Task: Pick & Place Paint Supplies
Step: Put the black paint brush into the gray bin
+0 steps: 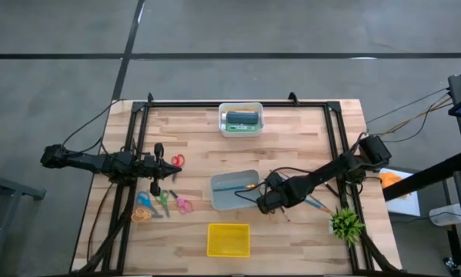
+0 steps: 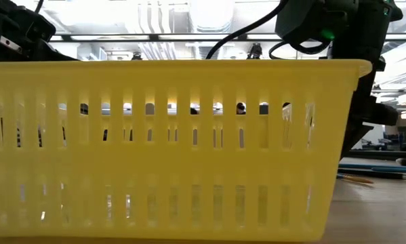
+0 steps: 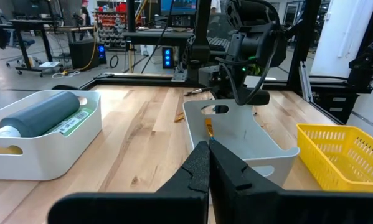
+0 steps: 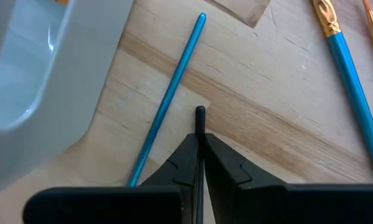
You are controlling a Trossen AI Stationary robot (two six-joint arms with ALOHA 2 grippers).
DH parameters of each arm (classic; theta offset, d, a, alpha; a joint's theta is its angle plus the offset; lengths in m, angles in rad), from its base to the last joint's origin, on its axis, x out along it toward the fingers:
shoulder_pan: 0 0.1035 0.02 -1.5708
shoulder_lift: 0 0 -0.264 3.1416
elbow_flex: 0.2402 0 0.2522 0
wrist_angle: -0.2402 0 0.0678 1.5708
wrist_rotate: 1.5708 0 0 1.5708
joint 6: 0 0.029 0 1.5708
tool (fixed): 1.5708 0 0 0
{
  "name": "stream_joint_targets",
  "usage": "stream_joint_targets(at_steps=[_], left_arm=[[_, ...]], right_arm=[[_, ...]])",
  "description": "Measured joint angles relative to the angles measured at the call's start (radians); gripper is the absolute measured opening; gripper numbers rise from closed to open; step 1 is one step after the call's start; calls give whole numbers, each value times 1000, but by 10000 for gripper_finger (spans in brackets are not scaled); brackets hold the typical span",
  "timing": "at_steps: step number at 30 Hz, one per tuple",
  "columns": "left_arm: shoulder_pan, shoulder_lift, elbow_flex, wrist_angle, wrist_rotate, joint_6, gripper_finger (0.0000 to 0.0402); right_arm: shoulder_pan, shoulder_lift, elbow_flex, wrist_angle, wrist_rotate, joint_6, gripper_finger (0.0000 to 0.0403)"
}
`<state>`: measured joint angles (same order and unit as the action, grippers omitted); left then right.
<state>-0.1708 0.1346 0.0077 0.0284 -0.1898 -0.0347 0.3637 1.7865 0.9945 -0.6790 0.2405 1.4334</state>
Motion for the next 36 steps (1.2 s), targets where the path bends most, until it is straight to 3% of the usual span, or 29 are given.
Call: stream_joint_targets(at_steps=[11,21,29,36], left_arm=[[0,0,0,0,0,0,0],[0,1,0,0,0,0,0],[0,1,0,0,0,0,0],[0,1,0,0,0,0,0]], right_arm=[[0,-95,-2,-34,19,-62,16],[1,-206,1,-35,99,-183,16],[-13,-268,48,-14,123,-515,16],[-62,-243,169,2,129,-803,16]])
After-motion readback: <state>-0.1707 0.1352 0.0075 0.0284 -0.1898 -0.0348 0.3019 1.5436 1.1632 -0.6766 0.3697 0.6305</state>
